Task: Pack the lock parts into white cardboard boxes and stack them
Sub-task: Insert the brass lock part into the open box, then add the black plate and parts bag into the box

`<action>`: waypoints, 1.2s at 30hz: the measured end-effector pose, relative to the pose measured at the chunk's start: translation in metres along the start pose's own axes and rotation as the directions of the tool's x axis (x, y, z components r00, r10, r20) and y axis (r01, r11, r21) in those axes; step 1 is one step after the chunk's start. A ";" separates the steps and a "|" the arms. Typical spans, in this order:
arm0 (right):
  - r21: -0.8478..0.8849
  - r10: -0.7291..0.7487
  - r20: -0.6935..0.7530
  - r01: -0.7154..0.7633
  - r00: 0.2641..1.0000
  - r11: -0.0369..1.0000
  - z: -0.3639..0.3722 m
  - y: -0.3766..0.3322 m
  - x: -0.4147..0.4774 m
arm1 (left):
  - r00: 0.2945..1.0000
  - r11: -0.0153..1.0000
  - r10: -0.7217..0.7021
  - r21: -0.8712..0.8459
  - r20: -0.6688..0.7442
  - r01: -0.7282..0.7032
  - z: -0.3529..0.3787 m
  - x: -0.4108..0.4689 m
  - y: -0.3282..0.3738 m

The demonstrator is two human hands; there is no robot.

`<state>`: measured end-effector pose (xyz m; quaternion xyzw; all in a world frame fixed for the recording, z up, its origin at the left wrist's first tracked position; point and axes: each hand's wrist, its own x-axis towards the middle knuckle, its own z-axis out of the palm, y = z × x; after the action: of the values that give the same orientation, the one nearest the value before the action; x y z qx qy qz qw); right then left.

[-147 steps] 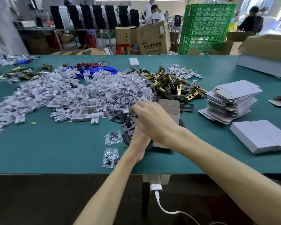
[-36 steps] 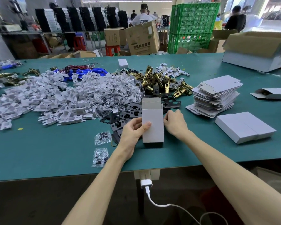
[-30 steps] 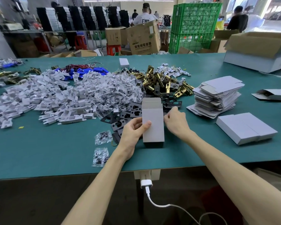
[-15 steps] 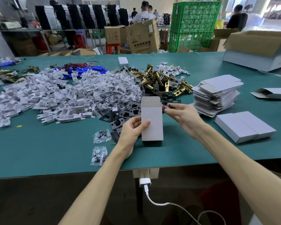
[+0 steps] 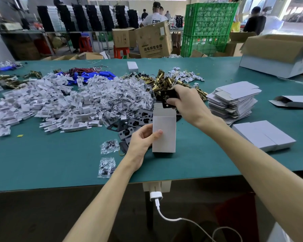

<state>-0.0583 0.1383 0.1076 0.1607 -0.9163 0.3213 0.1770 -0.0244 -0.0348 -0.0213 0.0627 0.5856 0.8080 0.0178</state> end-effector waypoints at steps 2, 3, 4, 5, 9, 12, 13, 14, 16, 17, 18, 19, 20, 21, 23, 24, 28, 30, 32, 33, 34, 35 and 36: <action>-0.217 -0.043 0.057 0.054 0.997 0.975 0.002 -0.009 0.002 | 1.000 1.000 -0.003 -0.013 0.010 0.004 0.000 -0.001 0.001; -0.268 -0.047 0.089 0.070 0.995 0.961 0.002 -0.011 0.003 | 1.000 1.000 -0.005 -0.015 0.012 0.005 0.000 -0.001 0.001; -0.295 -0.048 0.122 0.083 0.991 0.952 0.002 -0.013 0.004 | 1.000 1.000 -0.006 -0.016 0.013 0.006 0.000 -0.001 0.001; -0.312 -0.050 0.152 0.096 0.987 0.945 0.002 -0.013 0.005 | 1.000 1.000 -0.008 -0.017 0.015 0.008 0.000 -0.001 0.002; -0.296 -0.029 0.271 0.112 0.962 0.949 0.002 -0.010 0.007 | 1.000 1.000 -0.010 -0.027 0.017 0.011 0.000 -0.002 0.002; -0.255 0.012 0.336 0.078 0.942 0.964 0.002 -0.006 0.007 | 1.000 1.000 -0.014 -0.022 0.017 0.014 0.000 -0.001 0.002; -0.244 0.023 0.343 0.065 0.939 0.968 0.002 -0.005 0.007 | 1.000 1.000 -0.015 -0.017 0.018 0.015 0.000 -0.001 0.001; -0.239 0.031 0.346 0.056 0.938 0.969 0.000 -0.005 0.007 | 1.000 1.000 -0.016 -0.012 0.019 0.016 0.000 -0.001 0.001; -0.255 0.040 0.358 0.057 0.933 0.965 -0.001 -0.005 0.007 | 1.000 1.000 -0.016 -0.006 0.019 0.016 0.001 -0.002 0.002; -0.270 0.043 0.376 0.065 0.926 0.961 -0.001 -0.006 0.007 | 1.000 1.000 -0.015 -0.003 0.020 0.015 0.001 -0.002 0.002; -0.287 0.047 0.406 0.078 0.913 0.955 0.000 -0.008 0.008 | 1.000 1.000 -0.015 -0.001 0.021 0.015 0.001 -0.002 0.002; -0.302 0.053 0.442 0.093 0.895 0.949 0.002 -0.010 0.008 | 1.000 1.000 -0.015 0.003 0.022 0.015 0.001 -0.002 0.002; -0.314 0.057 0.479 0.110 0.876 0.943 0.004 -0.011 0.008 | 1.000 1.000 -0.014 0.004 0.022 0.014 0.001 -0.002 0.002; -0.319 0.059 0.511 0.125 0.858 0.939 0.006 -0.012 0.008 | 1.000 1.000 -0.013 0.002 0.019 0.013 0.001 -0.002 0.002; -0.311 0.059 0.546 0.137 0.836 0.940 0.009 -0.012 0.007 | 1.000 1.000 -0.014 -0.003 0.011 0.014 0.002 -0.002 0.002; -0.294 0.061 0.550 0.124 0.833 0.948 0.009 -0.012 0.007 | 1.000 1.000 -0.014 0.000 0.008 0.014 0.002 -0.002 0.002; -0.282 0.107 0.545 0.062 0.831 0.957 0.009 -0.012 0.004 | 1.000 1.000 -0.013 0.018 0.013 0.013 0.002 -0.001 0.002; -0.308 0.109 0.555 0.083 0.825 0.948 0.009 -0.014 0.004 | 1.000 1.000 -0.016 0.020 0.014 0.016 0.002 -0.001 0.001; -0.321 0.109 0.572 0.100 0.813 0.942 0.010 -0.017 0.005 | 1.000 1.000 -0.016 0.026 0.010 0.016 0.001 -0.001 0.001; -0.320 0.112 0.577 0.097 0.809 0.942 0.011 -0.018 0.005 | 1.000 0.999 -0.016 0.031 0.008 0.016 0.002 -0.001 0.002; -0.316 0.116 0.576 0.090 0.809 0.944 0.012 -0.019 0.005 | 1.000 0.999 -0.015 0.036 0.007 0.015 0.001 -0.001 0.001; -0.315 0.121 0.571 0.080 0.812 0.946 0.012 -0.020 0.005 | 1.000 0.999 -0.016 0.038 0.005 0.016 0.001 -0.001 0.001; -0.314 0.126 0.565 0.072 0.816 0.947 0.013 -0.021 0.005 | 1.000 0.999 -0.017 0.039 0.004 0.017 0.001 -0.001 0.001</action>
<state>-0.0573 0.1134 0.1112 0.2064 -0.9685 0.1062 -0.0901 -0.0229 -0.0341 -0.0200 0.0596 0.6017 0.7961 0.0248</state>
